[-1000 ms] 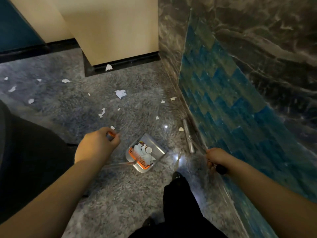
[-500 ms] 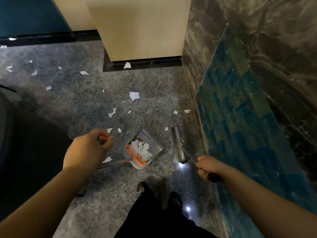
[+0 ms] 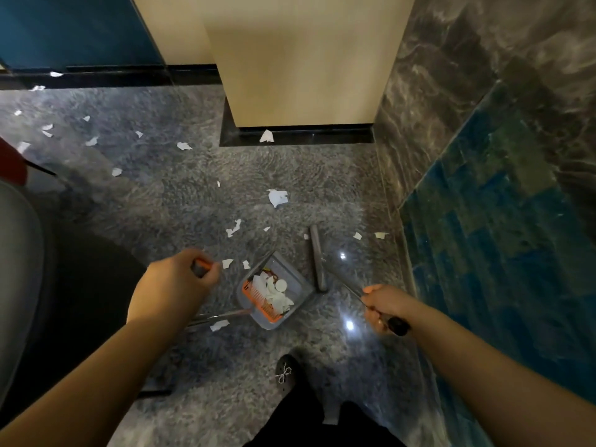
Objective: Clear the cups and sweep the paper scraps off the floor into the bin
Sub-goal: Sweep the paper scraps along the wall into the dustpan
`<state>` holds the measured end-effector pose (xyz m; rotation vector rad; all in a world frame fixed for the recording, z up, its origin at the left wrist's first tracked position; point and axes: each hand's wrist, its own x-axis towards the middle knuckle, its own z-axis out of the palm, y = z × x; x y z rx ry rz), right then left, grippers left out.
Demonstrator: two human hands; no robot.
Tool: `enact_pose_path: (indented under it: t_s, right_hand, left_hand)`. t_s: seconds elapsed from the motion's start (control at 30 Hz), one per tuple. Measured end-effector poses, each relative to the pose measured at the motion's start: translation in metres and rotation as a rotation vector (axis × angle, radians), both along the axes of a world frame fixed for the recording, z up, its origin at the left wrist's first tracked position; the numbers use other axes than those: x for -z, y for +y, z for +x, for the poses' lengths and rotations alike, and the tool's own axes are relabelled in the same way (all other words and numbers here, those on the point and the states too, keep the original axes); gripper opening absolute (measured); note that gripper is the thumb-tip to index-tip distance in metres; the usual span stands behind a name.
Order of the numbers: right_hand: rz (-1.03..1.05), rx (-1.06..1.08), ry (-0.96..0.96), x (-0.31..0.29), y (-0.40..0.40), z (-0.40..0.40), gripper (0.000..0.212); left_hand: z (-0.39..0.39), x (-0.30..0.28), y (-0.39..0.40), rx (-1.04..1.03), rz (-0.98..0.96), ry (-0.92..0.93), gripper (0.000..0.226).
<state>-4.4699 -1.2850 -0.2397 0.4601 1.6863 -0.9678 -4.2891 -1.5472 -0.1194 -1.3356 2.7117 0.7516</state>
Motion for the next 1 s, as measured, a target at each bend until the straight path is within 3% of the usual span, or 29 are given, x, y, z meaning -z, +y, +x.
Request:
enact_pose_path:
  t_s: [0.37, 0.7, 0.77, 0.9, 0.97, 1.0]
  right_hand:
    - [-0.021, -0.009, 0.149, -0.024, -0.024, -0.034, 0.043]
    - [0.104, -0.053, 0.190, -0.021, -0.006, -0.124, 0.052]
    - [0.140, -0.070, 0.203, -0.014, -0.004, -0.147, 0.048]
    - [0.188, -0.095, 0.148, -0.004, -0.003, -0.199, 0.017]
    - [0.216, -0.186, 0.169, -0.003, -0.006, -0.219, 0.016]
    - [0.233, -0.236, 0.192, -0.002, -0.006, -0.227, 0.026]
  left_hand:
    - [-0.050, 0.008, -0.038, 0.117, 0.006, -0.046, 0.011]
    - [-0.127, 0.019, -0.036, 0.121, 0.057, -0.131, 0.015]
    - [-0.141, 0.019, -0.038, 0.121, 0.058, -0.149, 0.014]
    - [-0.178, 0.019, -0.048, 0.089, 0.074, -0.181, 0.015]
    - [-0.193, 0.019, -0.053, 0.082, 0.067, -0.202, 0.019]
    - [-0.199, 0.019, -0.054, 0.083, 0.056, -0.206, 0.021]
